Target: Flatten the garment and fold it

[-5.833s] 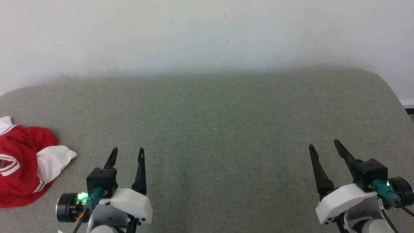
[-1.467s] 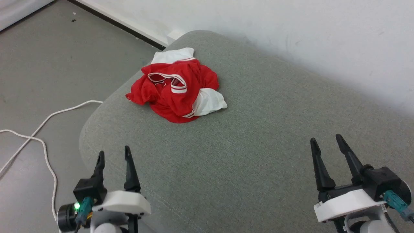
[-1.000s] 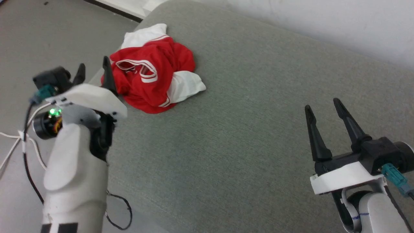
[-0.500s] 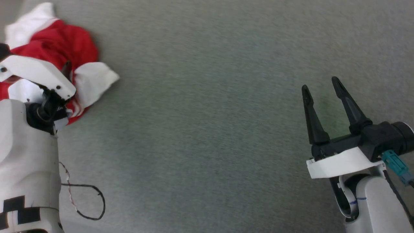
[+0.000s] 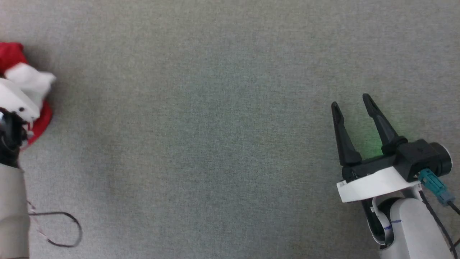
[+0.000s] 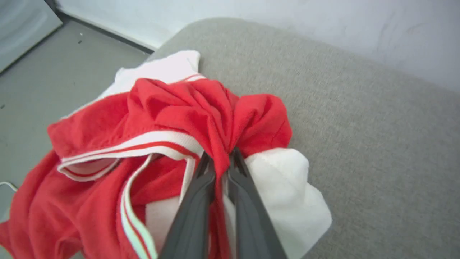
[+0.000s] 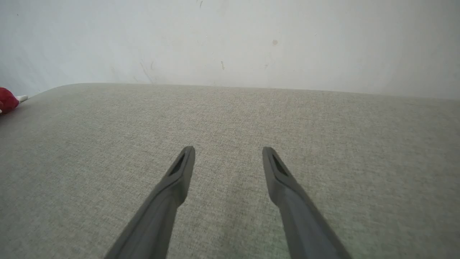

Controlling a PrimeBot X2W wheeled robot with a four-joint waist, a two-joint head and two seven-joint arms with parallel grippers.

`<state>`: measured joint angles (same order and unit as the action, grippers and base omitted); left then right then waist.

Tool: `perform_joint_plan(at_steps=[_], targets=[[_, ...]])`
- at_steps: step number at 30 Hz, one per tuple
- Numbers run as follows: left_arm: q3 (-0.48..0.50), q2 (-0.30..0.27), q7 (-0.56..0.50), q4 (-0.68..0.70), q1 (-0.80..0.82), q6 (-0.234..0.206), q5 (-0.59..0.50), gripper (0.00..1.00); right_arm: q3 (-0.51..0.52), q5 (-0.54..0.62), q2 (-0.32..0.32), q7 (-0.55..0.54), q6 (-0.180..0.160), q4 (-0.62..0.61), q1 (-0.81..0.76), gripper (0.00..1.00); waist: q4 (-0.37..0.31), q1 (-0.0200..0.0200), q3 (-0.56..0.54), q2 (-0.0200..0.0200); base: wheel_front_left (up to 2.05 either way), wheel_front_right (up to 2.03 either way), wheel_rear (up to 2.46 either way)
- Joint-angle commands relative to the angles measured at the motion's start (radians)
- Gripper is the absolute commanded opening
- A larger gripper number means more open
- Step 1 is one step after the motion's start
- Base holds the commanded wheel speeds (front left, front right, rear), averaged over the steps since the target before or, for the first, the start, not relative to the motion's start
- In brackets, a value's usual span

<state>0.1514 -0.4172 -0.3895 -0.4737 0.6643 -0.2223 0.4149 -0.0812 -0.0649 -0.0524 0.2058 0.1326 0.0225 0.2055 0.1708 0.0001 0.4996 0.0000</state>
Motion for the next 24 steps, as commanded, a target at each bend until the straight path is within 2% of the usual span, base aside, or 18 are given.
perform_joint_plan(at_steps=[1, 6, 11, 18, 24], targets=[[-0.003, -0.016, 0.047, 0.027, -0.004, -0.008, -0.023, 0.00, 0.003, -0.008, 0.002, 0.009, -0.002, 0.009, -0.004, 1.00, 0.008, -0.0001, -0.084, 0.0000, 0.00, 0.00, 0.00], [-0.034, -0.058, 0.279, 0.122, 0.017, -0.007, -0.120, 0.00, 0.009, -0.044, 0.002, 0.023, -0.002, 0.042, -0.040, 1.00, -0.006, -0.0001, -0.207, 0.0000, 0.00, 0.00, 0.00], [-0.111, -0.064, 0.410, 0.205, 0.096, 0.036, -0.179, 0.00, 0.023, -0.074, 0.002, 0.034, -0.002, 0.067, -0.084, 1.00, -0.044, -0.0001, -0.319, 0.0000, 0.00, 0.00, 0.00], [-0.237, 0.007, 0.452, 0.271, 0.177, 0.131, -0.171, 0.00, 0.021, -0.101, 0.002, 0.040, -0.002, 0.083, -0.135, 1.00, -0.155, -0.0001, -0.431, 0.0000, 0.00, 0.00, 0.00], [-0.332, 0.106, 0.413, 0.271, 0.160, 0.194, -0.117, 0.00, 0.021, -0.105, 0.002, 0.034, -0.002, 0.077, -0.167, 1.00, -0.260, -0.0001, -0.468, 0.0000, 0.00, 0.00, 0.00]])
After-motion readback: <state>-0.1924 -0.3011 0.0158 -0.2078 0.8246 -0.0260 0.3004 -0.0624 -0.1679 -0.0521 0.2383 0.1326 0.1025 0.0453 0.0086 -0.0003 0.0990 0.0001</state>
